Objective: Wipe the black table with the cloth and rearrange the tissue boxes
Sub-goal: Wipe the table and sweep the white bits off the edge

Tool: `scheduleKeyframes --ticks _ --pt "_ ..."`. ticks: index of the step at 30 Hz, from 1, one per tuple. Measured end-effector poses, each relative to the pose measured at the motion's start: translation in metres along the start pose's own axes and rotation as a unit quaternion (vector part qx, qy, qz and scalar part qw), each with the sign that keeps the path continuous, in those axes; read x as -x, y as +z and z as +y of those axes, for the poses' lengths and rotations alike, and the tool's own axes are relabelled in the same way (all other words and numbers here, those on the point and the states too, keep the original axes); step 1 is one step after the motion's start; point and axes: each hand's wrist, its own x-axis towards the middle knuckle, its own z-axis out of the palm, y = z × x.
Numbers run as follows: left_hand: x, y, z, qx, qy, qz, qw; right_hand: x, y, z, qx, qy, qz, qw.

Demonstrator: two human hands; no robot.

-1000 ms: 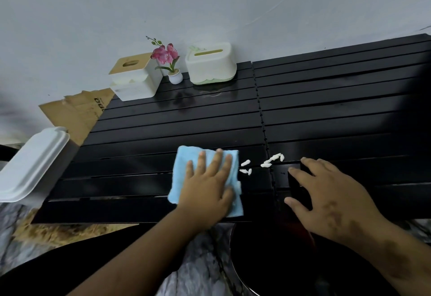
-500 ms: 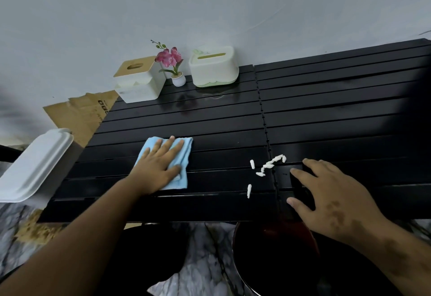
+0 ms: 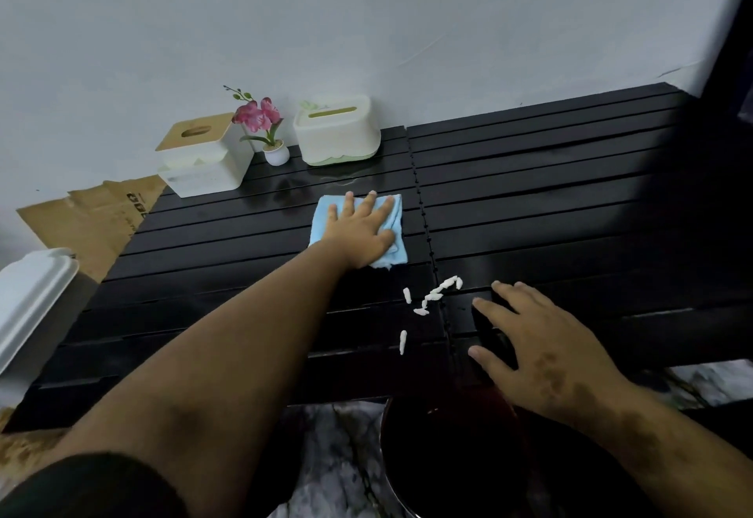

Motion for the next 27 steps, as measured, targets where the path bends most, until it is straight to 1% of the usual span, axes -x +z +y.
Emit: scheduleKeyframes --ticks 2,5,9,11,13,16,18,19,20,22,24,27 --pt "-0.022 -0.002 0.044 -0.002 0.019 -0.008 1.0 0.002 -0.008 0.009 -0.018 0.02 0.028 0.999" --pt "-0.038 -0.003 0.104 0.0 0.038 -0.025 0.999 0.003 -0.025 0.029 0.005 0.071 0.061 0.996" --pt "-0.036 0.0 0.161 0.019 0.074 -0.039 0.996 0.007 -0.036 0.054 0.046 0.141 0.02 0.989" --pt "-0.028 0.005 0.183 0.029 0.091 -0.042 0.995 0.008 -0.034 0.058 0.059 0.152 0.001 0.987" --pt "-0.02 0.009 0.198 0.031 0.101 -0.038 0.994 0.007 -0.029 0.059 0.076 0.149 0.002 0.986" --pt "-0.016 0.0 0.193 0.042 0.112 -0.049 0.992 0.005 -0.026 0.058 0.094 0.147 0.011 0.985" --pt "-0.009 -0.015 0.177 0.086 0.125 -0.045 0.987 0.004 -0.028 0.057 0.102 0.156 0.01 0.982" --pt "-0.001 -0.022 0.166 0.118 0.124 -0.027 0.985 0.003 -0.03 0.055 0.101 0.162 0.016 0.981" --pt "0.009 -0.029 0.154 0.144 0.116 -0.002 0.983 0.0 -0.033 0.054 0.096 0.165 0.034 0.981" --pt "0.039 -0.034 0.125 0.163 0.088 0.043 0.982 -0.012 -0.038 0.048 0.073 0.152 0.095 0.981" --pt "0.075 -0.029 0.095 0.167 0.055 0.064 0.982 -0.035 -0.041 0.04 0.038 0.123 0.144 0.981" --pt "0.133 -0.014 0.062 0.15 -0.005 0.065 0.986 -0.087 -0.034 0.023 0.028 0.1 0.156 0.982"
